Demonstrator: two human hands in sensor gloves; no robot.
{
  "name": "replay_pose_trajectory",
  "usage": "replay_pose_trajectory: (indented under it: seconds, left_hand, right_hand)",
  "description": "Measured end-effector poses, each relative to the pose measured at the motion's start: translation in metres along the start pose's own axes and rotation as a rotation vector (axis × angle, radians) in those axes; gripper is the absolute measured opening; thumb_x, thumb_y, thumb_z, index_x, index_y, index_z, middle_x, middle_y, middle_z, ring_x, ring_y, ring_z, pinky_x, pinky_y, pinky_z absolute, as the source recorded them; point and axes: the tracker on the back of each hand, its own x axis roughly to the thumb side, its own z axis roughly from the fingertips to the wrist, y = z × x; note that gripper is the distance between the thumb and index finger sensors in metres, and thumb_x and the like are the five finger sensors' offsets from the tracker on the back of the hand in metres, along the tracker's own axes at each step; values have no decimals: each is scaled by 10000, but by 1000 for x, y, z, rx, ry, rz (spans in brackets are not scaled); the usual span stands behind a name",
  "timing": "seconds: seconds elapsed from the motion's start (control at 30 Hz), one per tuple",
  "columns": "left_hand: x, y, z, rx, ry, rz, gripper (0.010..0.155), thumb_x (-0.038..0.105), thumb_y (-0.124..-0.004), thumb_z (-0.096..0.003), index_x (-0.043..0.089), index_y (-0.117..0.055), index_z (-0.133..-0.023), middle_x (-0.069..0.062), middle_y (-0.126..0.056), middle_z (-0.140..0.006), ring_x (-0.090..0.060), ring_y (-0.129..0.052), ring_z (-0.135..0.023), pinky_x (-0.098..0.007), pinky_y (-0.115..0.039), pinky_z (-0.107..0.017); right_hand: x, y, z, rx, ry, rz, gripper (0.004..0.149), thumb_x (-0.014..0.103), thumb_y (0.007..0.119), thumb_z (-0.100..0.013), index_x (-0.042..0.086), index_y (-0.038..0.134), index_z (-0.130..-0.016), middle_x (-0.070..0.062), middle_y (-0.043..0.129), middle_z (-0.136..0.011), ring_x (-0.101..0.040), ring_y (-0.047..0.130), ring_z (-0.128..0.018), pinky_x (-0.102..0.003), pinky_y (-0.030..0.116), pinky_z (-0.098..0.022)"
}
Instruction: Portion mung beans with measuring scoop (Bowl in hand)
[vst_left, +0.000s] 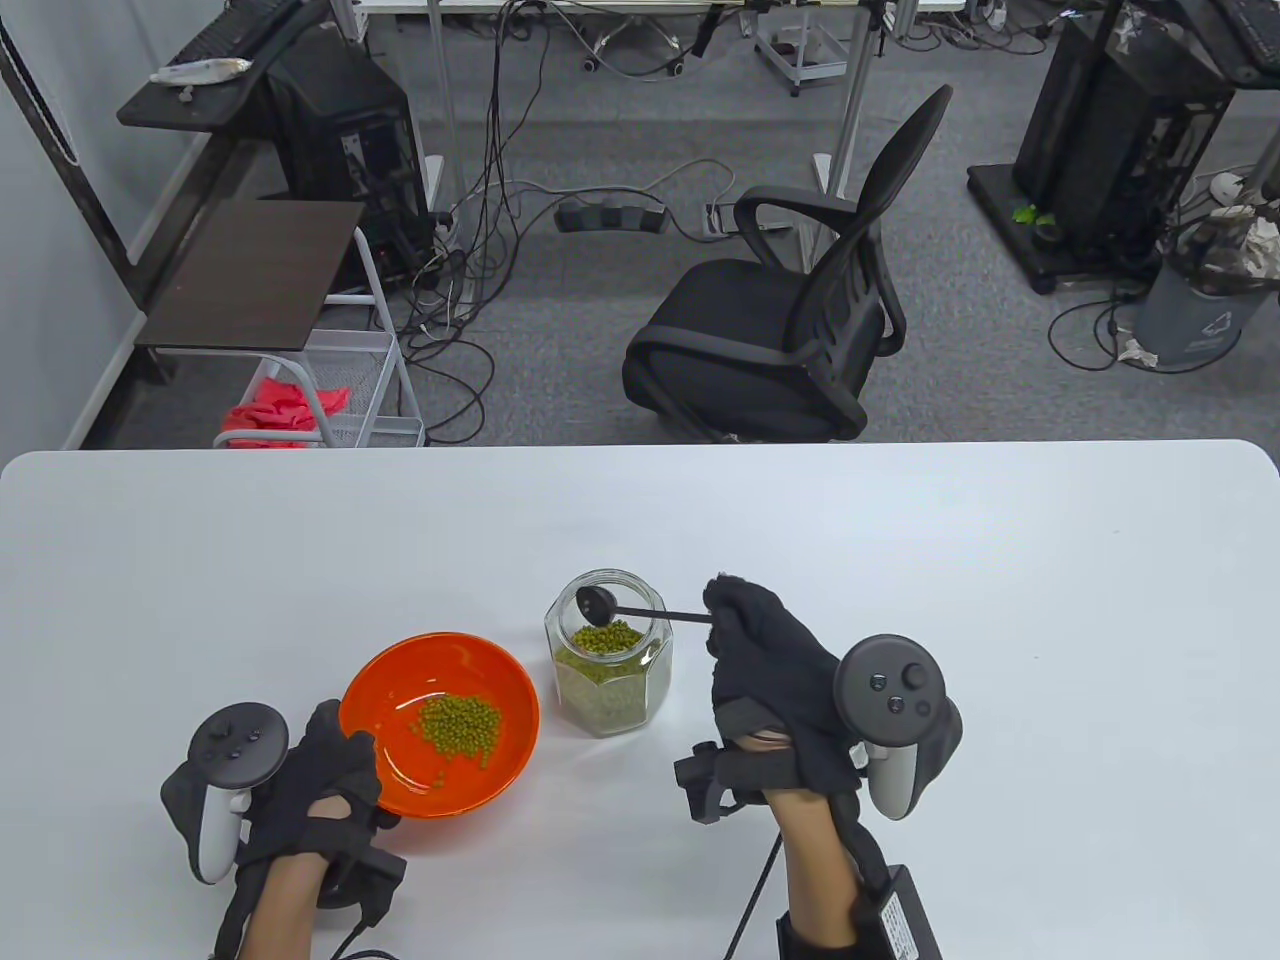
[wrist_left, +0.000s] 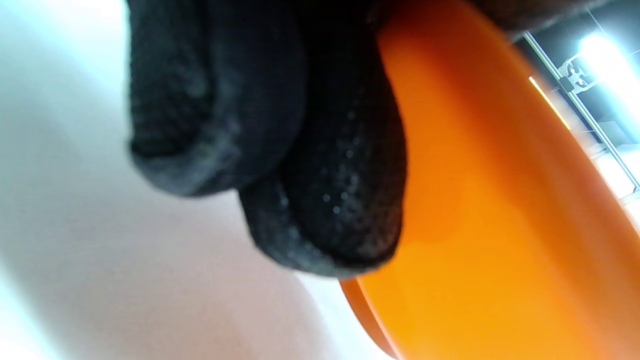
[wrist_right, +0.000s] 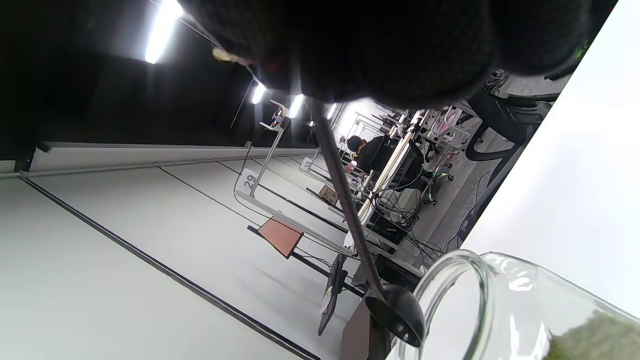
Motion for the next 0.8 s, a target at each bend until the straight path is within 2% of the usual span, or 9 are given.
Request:
replay_pose_trajectory:
  seconds: [0.43, 0.8]
  left_hand:
    - [0, 0, 0, 2, -3, -10, 643, 325, -680, -528, -17, -467, -1028, -129, -831, -833, -98, -1160, -184, -173, -1006, -128]
    - [1, 0, 0, 2, -10, -12, 643, 325, -682, -528, -17, -467, -1029, -131, -832, -833, -99, -1160, -185, -175, -1006, -129]
  right_hand:
    - [-11, 51, -1, 25, -67, 303, 401, 220, 797, -468, 112, 853, -851, -230, 909, -623, -322, 956, -393, -618, 742, -440]
    - [-22, 85, 0, 78, -108, 423, 406, 225, 795, -467, 128, 855, -857, -213, 909, -619, -312, 950, -392, -619, 740, -444]
